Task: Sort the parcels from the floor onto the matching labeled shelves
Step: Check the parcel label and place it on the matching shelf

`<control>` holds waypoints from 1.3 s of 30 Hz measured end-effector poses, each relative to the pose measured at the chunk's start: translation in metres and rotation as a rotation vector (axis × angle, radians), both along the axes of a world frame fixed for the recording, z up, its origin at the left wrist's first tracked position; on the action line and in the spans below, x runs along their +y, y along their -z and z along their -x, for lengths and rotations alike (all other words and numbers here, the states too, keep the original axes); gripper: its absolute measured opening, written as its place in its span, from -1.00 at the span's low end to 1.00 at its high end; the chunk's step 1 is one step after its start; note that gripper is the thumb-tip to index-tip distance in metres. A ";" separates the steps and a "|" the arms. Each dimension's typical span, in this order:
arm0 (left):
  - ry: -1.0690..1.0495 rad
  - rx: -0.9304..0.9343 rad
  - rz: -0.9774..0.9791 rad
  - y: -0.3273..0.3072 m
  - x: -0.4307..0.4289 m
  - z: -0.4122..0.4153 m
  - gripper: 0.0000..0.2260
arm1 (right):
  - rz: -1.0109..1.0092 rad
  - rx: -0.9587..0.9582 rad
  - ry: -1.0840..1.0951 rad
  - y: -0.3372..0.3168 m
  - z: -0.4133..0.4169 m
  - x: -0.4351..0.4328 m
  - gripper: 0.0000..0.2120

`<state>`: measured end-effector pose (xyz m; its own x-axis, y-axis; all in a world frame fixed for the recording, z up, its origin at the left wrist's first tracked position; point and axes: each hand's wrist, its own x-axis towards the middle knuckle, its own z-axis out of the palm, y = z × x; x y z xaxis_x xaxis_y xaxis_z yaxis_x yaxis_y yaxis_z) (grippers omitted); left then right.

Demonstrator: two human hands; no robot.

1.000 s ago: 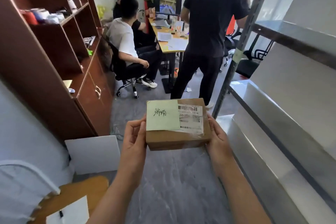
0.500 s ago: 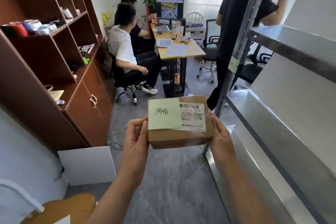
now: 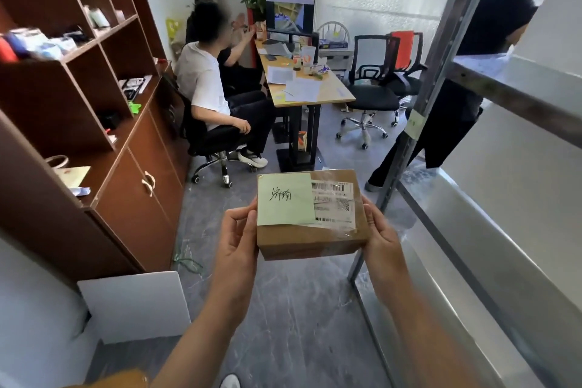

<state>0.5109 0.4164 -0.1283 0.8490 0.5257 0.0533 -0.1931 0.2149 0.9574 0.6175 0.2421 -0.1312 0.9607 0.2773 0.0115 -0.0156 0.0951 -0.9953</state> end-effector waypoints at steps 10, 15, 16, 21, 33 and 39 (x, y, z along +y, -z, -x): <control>0.039 -0.023 0.000 -0.007 0.095 -0.062 -0.83 | -0.055 0.000 0.053 -0.007 -0.050 0.086 -0.67; 0.053 -0.036 0.002 -0.006 0.148 -0.087 -0.84 | -0.106 0.019 0.079 -0.004 -0.072 0.139 -0.66; 0.057 -0.037 -0.002 -0.005 0.159 -0.092 -0.85 | -0.106 0.012 0.082 -0.004 -0.076 0.150 -0.65; 0.099 -0.028 -0.035 0.004 0.195 -0.120 -0.85 | -0.101 -0.022 0.138 0.000 -0.094 0.186 -0.47; 0.365 0.036 0.031 0.018 0.165 -0.219 -0.80 | -0.050 0.051 0.410 0.016 -0.146 0.142 -0.60; 0.481 0.046 0.022 0.022 0.136 -0.285 -0.80 | -0.085 0.039 0.507 0.016 -0.193 0.108 -0.61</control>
